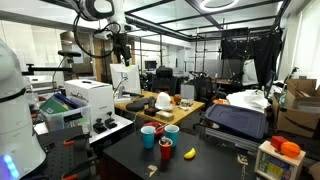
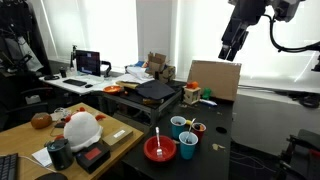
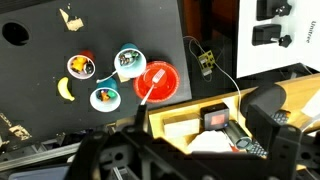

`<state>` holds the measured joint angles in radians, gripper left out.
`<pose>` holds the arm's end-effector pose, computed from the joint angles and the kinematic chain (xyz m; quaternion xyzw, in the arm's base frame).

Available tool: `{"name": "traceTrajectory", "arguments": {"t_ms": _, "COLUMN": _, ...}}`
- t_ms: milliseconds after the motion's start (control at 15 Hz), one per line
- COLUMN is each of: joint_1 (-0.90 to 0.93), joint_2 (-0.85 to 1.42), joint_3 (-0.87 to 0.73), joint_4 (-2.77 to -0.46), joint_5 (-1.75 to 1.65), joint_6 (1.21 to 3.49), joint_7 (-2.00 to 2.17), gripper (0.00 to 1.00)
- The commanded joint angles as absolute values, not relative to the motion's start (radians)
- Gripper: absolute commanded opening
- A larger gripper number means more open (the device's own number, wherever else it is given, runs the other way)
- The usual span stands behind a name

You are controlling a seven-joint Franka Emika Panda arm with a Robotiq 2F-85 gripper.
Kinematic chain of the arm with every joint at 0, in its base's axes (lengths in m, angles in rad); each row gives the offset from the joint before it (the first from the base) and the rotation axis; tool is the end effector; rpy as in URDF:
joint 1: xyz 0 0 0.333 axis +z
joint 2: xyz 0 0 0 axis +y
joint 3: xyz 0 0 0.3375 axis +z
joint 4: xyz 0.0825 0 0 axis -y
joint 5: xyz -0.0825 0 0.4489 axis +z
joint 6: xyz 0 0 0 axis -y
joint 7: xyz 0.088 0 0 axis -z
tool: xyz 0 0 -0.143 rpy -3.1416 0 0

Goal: Pick the blue cup and pour some of its contents in the bowl

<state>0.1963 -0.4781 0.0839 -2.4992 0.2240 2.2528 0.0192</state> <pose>0.4556 0.1432 0.4306 -0.9882 -0.0667 -0.1032 0.0911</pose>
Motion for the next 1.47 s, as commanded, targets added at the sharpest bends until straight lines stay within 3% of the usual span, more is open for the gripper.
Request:
{"name": "traceTrajectory", "arguments": {"t_ms": 0, "joint_1": 0.188, "joint_2": -0.478, "joint_3": 0.091, "joint_4": -2.497, "joint_5": 0.228, "joint_6": 2.249, "joint_7": 0.017, "gripper": 1.00}}
{"name": "traceTrajectory", "arguments": {"t_ms": 733, "joint_1": 0.065, "joint_2": -0.390, "joint_3": 0.075, "joint_4": -2.443, "joint_5": 0.076, "joint_6": 2.264, "joint_7": 0.059, "gripper": 1.00}}
{"name": "traceTrajectory", "arguments": {"t_ms": 1400, "joint_1": -0.044, "joint_2": 0.082, "joint_3": 0.003, "joint_4": -2.064, "joint_5": -0.073, "joint_6": 2.285, "joint_7": 0.130, "gripper": 1.00}}
